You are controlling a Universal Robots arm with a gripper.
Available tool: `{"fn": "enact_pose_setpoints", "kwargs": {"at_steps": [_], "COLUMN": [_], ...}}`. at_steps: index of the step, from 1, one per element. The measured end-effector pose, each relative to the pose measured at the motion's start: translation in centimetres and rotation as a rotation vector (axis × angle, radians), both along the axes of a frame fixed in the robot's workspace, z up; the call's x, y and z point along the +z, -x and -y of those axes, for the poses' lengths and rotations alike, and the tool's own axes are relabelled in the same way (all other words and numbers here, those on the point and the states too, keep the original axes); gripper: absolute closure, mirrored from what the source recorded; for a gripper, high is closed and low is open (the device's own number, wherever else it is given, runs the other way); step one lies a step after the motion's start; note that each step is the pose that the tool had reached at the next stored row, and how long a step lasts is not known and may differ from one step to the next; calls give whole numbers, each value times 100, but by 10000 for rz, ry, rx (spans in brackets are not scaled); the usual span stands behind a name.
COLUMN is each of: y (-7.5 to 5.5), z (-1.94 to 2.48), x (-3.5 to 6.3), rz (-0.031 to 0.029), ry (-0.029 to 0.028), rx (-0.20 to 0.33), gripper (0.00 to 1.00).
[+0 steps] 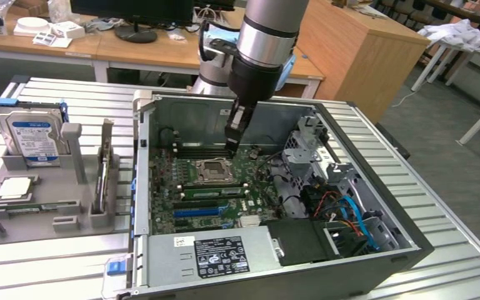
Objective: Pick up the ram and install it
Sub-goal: 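Press down the ram until it locks into place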
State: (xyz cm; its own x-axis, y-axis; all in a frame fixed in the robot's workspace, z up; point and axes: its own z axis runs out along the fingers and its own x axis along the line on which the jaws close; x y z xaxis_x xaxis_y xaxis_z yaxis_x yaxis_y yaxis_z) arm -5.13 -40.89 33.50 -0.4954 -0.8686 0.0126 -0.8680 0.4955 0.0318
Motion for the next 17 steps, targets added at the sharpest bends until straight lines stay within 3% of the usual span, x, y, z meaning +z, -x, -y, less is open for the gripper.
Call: {"fn": "enact_pose_setpoints", "kwargs": {"at_steps": [17], "y": [0], "z": [0], "x": [0], "rz": [0], "ry": [0], "rx": [-3042], "gripper": [89]}}
